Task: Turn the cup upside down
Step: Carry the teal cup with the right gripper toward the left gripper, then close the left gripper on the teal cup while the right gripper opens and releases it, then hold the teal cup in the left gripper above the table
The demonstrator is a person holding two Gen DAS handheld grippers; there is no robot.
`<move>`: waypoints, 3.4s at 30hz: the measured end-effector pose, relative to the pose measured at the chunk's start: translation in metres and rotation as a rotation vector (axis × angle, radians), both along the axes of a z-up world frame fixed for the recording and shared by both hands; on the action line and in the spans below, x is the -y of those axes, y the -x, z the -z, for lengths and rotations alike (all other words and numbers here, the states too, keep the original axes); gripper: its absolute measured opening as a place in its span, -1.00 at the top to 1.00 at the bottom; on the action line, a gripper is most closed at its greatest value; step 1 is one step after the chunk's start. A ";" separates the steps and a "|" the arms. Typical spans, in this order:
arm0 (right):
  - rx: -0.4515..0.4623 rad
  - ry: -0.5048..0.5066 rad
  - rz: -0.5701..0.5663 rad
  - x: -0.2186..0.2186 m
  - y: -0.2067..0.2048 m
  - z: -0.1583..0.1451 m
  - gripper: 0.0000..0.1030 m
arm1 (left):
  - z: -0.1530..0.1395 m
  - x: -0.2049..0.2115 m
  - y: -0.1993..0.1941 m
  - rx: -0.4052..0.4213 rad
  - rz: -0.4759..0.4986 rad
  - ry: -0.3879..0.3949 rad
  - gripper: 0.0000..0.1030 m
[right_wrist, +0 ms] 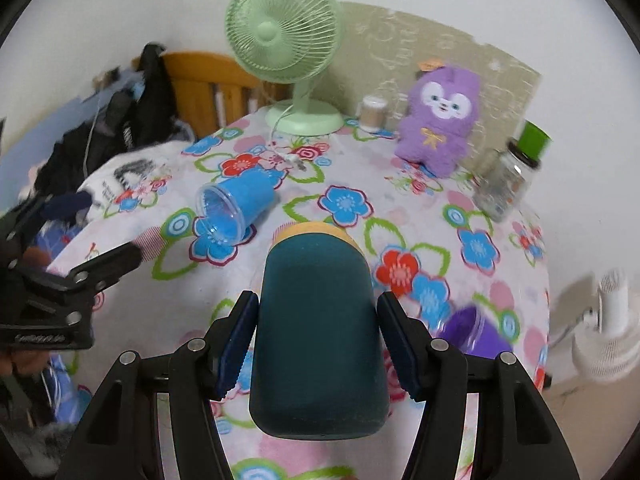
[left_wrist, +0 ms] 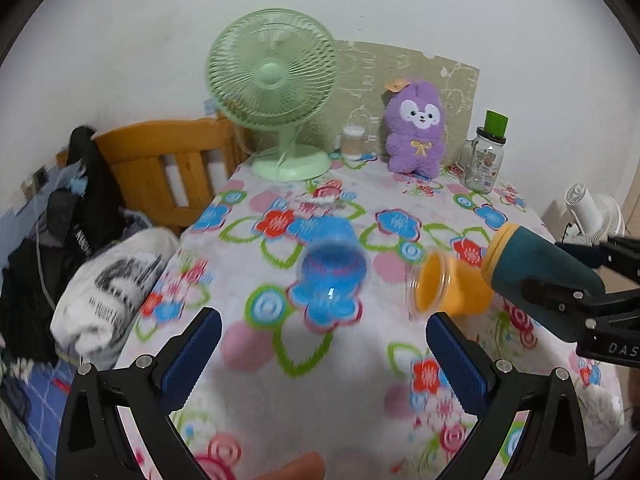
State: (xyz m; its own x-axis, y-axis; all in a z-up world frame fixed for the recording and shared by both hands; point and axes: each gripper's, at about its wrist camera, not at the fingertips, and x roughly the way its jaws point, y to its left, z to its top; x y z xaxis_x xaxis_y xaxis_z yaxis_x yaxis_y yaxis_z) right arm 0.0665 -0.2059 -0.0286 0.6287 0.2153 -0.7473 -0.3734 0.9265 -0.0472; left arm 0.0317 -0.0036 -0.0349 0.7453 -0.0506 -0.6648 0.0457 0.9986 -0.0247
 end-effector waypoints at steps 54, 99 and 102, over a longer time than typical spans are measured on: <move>0.011 -0.350 0.301 0.017 0.071 0.033 -0.98 | 0.027 0.002 0.086 -0.037 -0.037 0.009 -1.00; -0.052 -0.190 0.487 0.124 0.095 0.092 -0.98 | 0.064 0.086 0.057 -0.132 0.114 0.053 -1.00; -0.056 -0.192 0.489 0.124 0.095 0.093 -0.98 | 0.066 0.090 0.055 -0.141 0.121 0.050 -1.00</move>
State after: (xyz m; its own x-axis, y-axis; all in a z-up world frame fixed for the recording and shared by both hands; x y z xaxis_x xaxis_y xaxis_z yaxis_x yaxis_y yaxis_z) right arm -0.0282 -0.3304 -0.1217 0.6502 0.0430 -0.7585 0.1076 0.9831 0.1480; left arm -0.0233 -0.0936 -0.1011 0.6313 -0.1700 -0.7567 0.1578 0.9834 -0.0893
